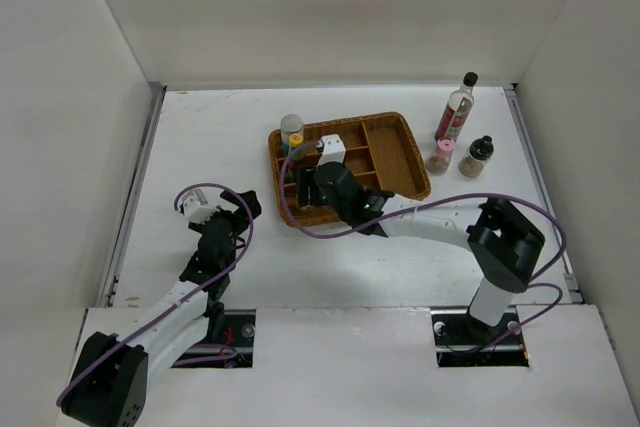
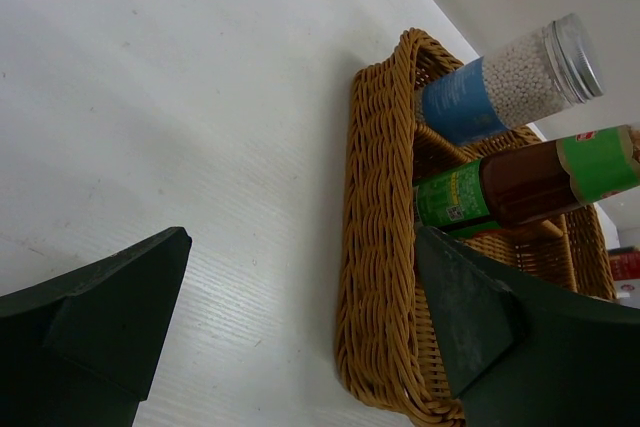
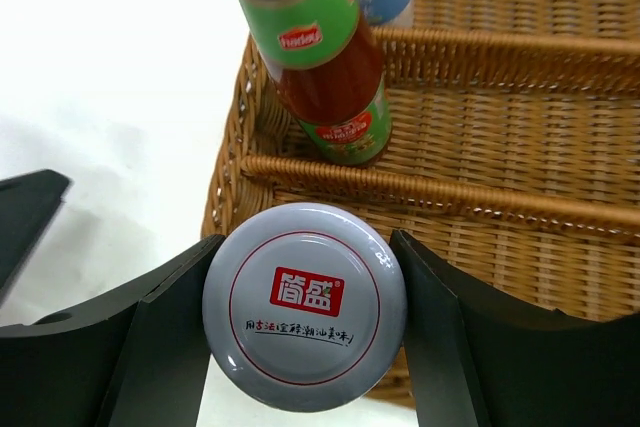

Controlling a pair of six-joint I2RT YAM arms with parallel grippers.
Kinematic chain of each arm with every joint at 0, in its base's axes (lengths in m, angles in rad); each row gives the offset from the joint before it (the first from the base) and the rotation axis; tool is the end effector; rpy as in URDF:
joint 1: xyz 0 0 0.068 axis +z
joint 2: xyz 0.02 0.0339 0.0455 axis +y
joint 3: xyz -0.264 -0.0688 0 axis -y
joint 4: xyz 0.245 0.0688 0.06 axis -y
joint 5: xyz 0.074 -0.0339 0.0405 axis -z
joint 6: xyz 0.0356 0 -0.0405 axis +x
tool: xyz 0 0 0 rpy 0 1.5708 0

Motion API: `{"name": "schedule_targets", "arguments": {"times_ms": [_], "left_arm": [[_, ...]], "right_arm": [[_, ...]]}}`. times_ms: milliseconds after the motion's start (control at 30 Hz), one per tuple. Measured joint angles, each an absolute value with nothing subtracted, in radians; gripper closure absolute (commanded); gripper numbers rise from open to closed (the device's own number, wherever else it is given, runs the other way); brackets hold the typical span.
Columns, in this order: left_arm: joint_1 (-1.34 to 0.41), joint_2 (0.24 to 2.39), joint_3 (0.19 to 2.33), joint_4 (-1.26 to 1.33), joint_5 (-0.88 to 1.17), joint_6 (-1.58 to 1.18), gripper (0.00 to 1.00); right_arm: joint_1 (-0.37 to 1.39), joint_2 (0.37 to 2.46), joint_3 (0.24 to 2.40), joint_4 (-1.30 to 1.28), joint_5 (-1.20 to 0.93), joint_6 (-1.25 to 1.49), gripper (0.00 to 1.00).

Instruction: Organize the condiment bottles

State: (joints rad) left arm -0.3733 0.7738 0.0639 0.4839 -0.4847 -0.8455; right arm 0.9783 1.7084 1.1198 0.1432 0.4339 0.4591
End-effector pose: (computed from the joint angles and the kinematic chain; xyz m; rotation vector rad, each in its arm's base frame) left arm 0.1540 -0.0425 0.1602 -0.7477 1.6285 -0.4448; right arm 0.2298 0.3145 0.2431 -0.2431 1.9915 0.4955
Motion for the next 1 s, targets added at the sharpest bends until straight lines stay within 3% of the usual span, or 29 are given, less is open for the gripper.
{"name": "schedule_targets", "arguments": {"times_ms": [200,433,567,800,1000], "left_arm": [[-0.373,0.774,0.063,0.484,-0.484,-0.846,0.00],[-0.373,0.774,0.063,0.485,-0.484,-0.846,0.00],[-0.373,0.774,0.063,0.484,-0.485,-0.846,0.00],[-0.373,0.774,0.063,0.485,-0.484,-0.846,0.00],[-0.373,0.774,0.063,0.485,-0.484,-0.846,0.00]], "right_arm": [[1.010,1.828,1.183,0.143,0.461,0.410,0.44],[1.050,1.900,1.230,0.144,0.500,0.355,0.20],[1.050,1.886,1.237,0.149,0.502,0.349,0.13],[1.022,1.594,1.089,0.150,0.493,0.344,0.10],[0.755,1.311,0.956,0.165,0.511,0.356,0.09]]}}
